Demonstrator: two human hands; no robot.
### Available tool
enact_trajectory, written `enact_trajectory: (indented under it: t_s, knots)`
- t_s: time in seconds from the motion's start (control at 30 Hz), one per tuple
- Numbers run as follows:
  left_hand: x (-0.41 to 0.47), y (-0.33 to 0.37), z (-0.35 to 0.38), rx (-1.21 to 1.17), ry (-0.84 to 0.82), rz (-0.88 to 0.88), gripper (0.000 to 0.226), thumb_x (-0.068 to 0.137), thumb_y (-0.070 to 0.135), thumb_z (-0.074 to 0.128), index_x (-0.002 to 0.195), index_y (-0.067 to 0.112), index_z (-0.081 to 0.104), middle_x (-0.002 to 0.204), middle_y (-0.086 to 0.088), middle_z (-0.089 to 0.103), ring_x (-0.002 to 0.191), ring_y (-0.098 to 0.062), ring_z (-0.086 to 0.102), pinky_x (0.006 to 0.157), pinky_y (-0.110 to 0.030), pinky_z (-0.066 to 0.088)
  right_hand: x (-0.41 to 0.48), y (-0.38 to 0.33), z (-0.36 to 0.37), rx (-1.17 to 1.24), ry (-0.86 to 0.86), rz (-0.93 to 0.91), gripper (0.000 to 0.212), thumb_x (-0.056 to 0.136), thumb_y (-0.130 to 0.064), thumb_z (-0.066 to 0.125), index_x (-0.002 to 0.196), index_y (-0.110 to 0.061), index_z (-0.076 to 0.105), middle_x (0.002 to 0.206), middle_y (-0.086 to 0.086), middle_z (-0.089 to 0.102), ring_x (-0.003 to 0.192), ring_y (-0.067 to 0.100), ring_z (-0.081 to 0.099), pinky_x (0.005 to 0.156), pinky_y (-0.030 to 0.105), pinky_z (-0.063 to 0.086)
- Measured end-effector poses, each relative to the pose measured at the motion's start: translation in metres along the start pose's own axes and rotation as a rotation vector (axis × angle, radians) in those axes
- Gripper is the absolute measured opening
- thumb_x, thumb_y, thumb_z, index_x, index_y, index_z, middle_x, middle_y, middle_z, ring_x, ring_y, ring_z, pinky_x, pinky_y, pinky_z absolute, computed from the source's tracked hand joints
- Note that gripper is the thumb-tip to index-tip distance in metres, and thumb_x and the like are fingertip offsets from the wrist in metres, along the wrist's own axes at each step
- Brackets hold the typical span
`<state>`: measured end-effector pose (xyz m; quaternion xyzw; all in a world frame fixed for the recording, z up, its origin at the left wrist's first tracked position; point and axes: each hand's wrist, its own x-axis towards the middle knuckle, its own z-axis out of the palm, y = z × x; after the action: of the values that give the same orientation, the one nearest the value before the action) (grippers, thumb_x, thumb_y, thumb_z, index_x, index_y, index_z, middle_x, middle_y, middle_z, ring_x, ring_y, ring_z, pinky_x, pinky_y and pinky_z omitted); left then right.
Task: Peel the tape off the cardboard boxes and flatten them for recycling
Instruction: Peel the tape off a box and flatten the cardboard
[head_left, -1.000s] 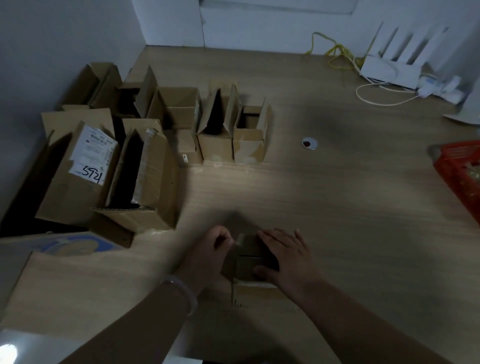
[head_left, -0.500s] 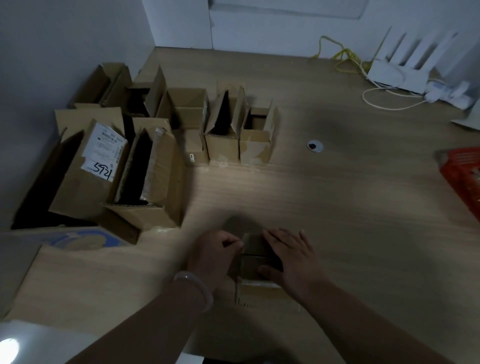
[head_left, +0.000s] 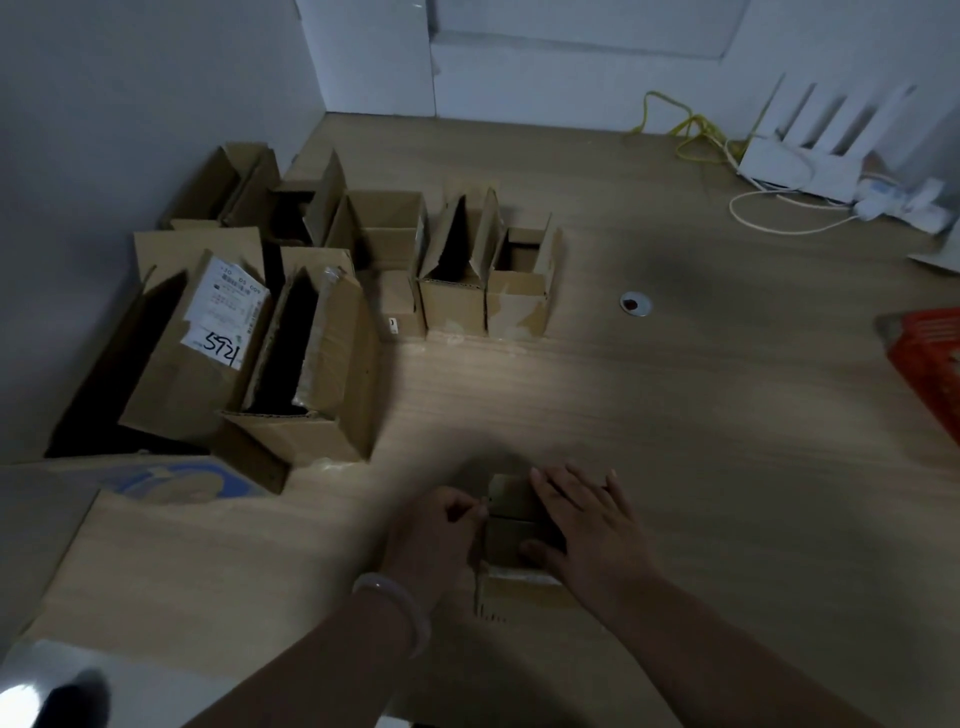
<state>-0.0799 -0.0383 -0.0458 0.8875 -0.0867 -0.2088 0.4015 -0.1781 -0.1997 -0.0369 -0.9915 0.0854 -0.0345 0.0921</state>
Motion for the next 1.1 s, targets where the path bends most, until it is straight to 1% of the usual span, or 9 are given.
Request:
enact_trajectory:
  t_s: [0.13,0.27,0.4,0.47,0.6,0.77,0.83,0.93,1.1]
  knots:
    - [-0.004,0.005,-0.007,0.184,0.003,0.232,0.012,0.087,0.015,0.063,0.078,0.022,0.061,0.076,0.008,0.055,0.072,-0.011,0.050,0.064,-0.023,0.034,0.001,-0.002,0.000,-0.005,-0.005,0.015,0.080,0.055,-0.056,0.085,0.124,-0.020,0.065,0.124,0.001,0.065,0.114,0.024,0.062,0.099,0.050,0.038]
    - [-0.011,0.006,-0.015,0.236,-0.068,0.326,0.005,0.090,0.010,0.058,0.088,0.009,0.062,0.091,-0.006,0.058,0.085,-0.017,0.050,0.074,-0.024,0.036,-0.001,-0.002,0.004,0.089,-0.154,0.051,0.077,0.084,-0.061,0.055,0.150,-0.034,0.025,0.156,-0.007,0.028,0.146,0.016,0.020,0.114,0.035,-0.007]
    - [-0.013,0.004,-0.023,0.154,-0.131,0.262,0.004,0.089,0.015,0.064,0.088,0.012,0.065,0.084,0.000,0.060,0.078,-0.010,0.052,0.067,-0.013,0.034,-0.001,0.001,0.009,0.094,-0.167,0.074,0.078,0.085,-0.065,0.046,0.151,-0.037,0.014,0.159,-0.011,0.018,0.147,0.012,0.009,0.111,0.030,-0.014]
    - [-0.014,0.005,-0.022,-0.008,-0.077,0.082,0.007,0.084,0.017,0.071,0.087,0.014,0.065,0.077,0.003,0.062,0.073,-0.010,0.057,0.066,-0.014,0.043,-0.003,0.002,0.011,0.087,-0.166,0.068,0.079,0.085,-0.066,0.044,0.151,-0.039,0.011,0.159,-0.013,0.016,0.147,0.010,0.008,0.112,0.030,-0.015]
    - [-0.021,0.001,-0.016,-0.622,-0.077,-0.305,0.005,0.088,0.016,0.066,0.091,0.012,0.068,0.093,-0.011,0.072,0.088,-0.023,0.068,0.080,-0.038,0.057,-0.004,0.001,0.013,0.081,-0.154,0.087,0.078,0.085,-0.067,0.042,0.151,-0.039,0.011,0.158,-0.013,0.017,0.146,0.010,0.010,0.115,0.032,-0.008]
    - [-0.036,-0.013,-0.009,-0.336,-0.152,-0.180,0.014,0.087,0.025,0.068,0.086,0.040,0.068,0.091,0.015,0.070,0.086,0.001,0.066,0.084,-0.022,0.053,-0.005,-0.006,0.013,0.039,-0.130,0.121,0.078,0.086,-0.069,0.037,0.152,-0.036,0.013,0.157,-0.010,0.023,0.144,0.016,0.020,0.116,0.039,0.006]
    - [-0.038,-0.013,-0.008,-0.297,-0.105,-0.172,0.010,0.084,0.027,0.071,0.090,0.035,0.071,0.086,0.016,0.069,0.084,-0.001,0.066,0.081,-0.019,0.052,-0.006,-0.009,0.013,0.030,-0.127,0.128,0.077,0.086,-0.069,0.034,0.152,-0.035,0.013,0.157,-0.008,0.024,0.143,0.017,0.021,0.115,0.040,0.008]
    - [-0.045,-0.009,-0.010,-0.246,-0.044,-0.144,0.009,0.083,0.027,0.072,0.091,0.030,0.071,0.077,0.022,0.064,0.070,0.012,0.059,0.061,0.001,0.040,-0.006,-0.009,0.013,-0.006,-0.141,0.126,0.078,0.086,-0.071,0.027,0.152,-0.034,0.011,0.157,-0.006,0.023,0.143,0.017,0.020,0.114,0.040,0.009]
    - [-0.057,-0.008,-0.008,-0.277,0.019,-0.114,0.011,0.081,0.017,0.073,0.084,0.026,0.068,0.063,0.021,0.064,0.062,0.020,0.056,0.054,0.000,0.039,-0.007,-0.008,0.011,-0.026,-0.167,0.106,0.078,0.085,-0.070,0.020,0.153,-0.032,0.008,0.156,-0.006,0.023,0.142,0.018,0.021,0.114,0.041,0.012]
